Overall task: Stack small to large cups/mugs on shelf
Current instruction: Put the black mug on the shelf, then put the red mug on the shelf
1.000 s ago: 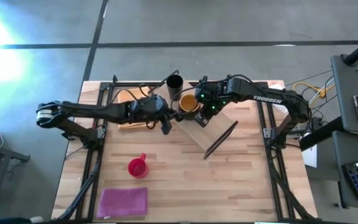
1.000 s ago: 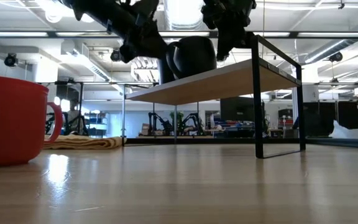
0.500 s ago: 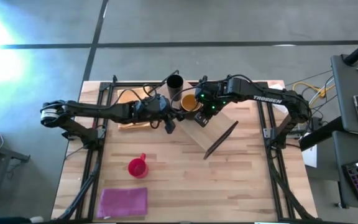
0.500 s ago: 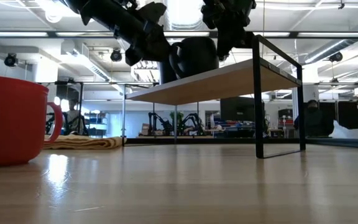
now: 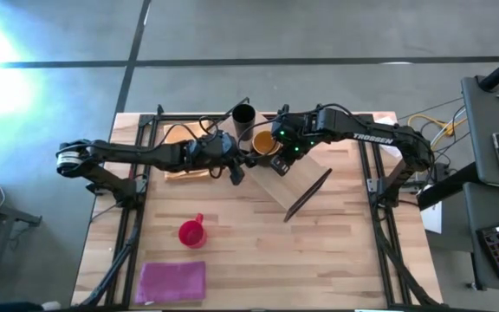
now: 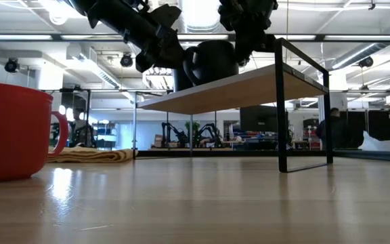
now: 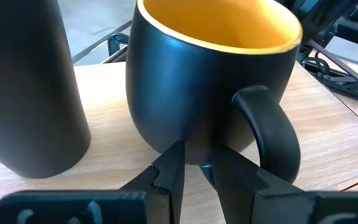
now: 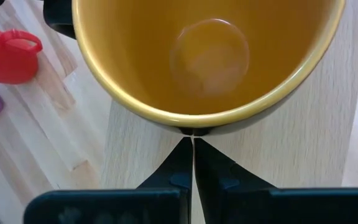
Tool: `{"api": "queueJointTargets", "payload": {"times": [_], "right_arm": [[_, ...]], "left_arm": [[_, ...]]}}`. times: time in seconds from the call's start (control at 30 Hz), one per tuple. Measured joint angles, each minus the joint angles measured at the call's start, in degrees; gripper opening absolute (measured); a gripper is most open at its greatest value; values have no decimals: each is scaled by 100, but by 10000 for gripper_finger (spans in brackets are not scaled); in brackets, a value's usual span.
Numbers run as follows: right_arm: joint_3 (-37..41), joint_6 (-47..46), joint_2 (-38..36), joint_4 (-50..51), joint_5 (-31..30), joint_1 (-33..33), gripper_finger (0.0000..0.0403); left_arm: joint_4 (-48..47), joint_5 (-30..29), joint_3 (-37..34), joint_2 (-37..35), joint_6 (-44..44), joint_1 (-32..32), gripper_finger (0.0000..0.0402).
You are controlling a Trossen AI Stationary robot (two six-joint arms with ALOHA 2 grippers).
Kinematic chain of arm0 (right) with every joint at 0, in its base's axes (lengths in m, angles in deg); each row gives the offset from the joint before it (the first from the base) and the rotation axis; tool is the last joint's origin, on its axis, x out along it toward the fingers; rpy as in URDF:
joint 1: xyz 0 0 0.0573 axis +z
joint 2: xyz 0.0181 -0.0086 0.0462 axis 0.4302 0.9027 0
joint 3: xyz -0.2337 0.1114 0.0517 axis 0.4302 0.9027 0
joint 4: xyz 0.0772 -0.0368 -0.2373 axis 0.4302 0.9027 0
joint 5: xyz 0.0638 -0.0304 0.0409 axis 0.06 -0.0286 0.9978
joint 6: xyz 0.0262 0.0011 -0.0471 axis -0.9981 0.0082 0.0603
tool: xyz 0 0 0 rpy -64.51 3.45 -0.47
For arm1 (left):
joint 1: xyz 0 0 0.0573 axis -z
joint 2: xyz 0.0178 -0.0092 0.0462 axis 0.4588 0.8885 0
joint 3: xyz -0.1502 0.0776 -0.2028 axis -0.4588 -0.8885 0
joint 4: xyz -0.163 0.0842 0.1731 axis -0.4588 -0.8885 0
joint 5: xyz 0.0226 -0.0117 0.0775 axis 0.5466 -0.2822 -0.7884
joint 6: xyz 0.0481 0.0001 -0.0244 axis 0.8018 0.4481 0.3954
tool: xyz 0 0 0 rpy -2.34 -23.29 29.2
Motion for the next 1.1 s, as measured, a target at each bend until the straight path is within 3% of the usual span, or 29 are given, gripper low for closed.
{"api": "queueJointTargets", "payload": {"times": [0.33, 0.67, 1.1], "right_arm": [[0, 17, -17, 163, 16, 0, 9], [-2, 19, -84, 533, 37, 76, 9], [-2, 37, -258, 625, 15, 277, 29]], "left_arm": [[-398, 11, -17, -257, -2, 7, 66], [-1650, 67, -37, -1086, -83, 334, 66], [-3423, 38, -35, -1711, -2170, 1572, 66]]}}
